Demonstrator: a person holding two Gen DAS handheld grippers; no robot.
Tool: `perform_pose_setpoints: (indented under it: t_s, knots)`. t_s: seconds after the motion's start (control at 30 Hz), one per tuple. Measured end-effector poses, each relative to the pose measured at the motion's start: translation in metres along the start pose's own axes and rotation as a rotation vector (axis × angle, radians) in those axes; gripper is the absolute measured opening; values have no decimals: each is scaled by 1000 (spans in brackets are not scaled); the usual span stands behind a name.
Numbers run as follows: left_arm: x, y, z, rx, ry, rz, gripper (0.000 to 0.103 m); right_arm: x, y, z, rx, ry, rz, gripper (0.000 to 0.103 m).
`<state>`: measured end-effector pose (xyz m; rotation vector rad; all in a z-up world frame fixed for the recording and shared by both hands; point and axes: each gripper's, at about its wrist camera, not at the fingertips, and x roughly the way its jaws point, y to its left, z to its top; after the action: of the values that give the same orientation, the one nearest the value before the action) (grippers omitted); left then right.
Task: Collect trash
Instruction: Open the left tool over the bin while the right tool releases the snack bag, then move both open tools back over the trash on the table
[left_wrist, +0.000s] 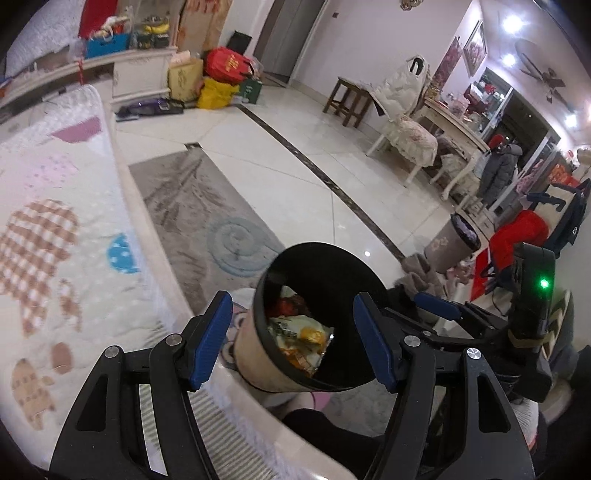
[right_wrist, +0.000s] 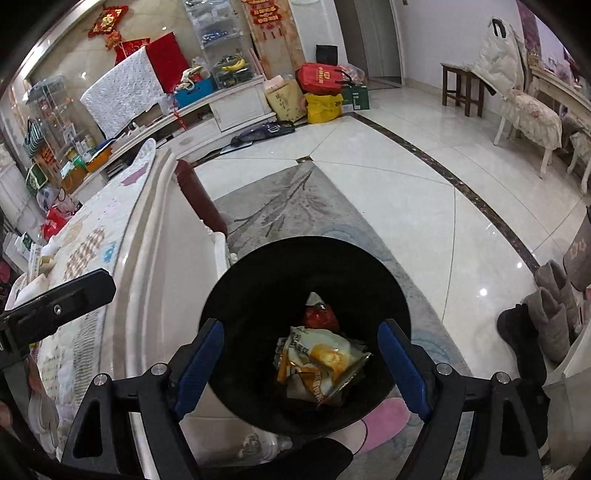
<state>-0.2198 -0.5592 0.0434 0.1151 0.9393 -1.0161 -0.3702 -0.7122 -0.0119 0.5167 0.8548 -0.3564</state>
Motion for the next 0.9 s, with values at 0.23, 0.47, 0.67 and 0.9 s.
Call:
perform_pose_setpoints:
  t_s: [0.23, 0.47, 0.67, 0.9]
  knots:
    - [-22, 4, -9, 25, -51, 92, 67, -11, 24, -2, -26, -10, 5, 83]
    - [-53, 16, -21, 19, -105, 153, 67, -26, 55, -1, -57, -32, 37, 83]
    - [-87, 29, -31, 17, -160, 213, 67, -40, 91, -2, -94, -57, 80, 83]
    - [-131, 50, -41, -16, -217, 249, 67, -49, 141, 1, -157, -66, 140, 83]
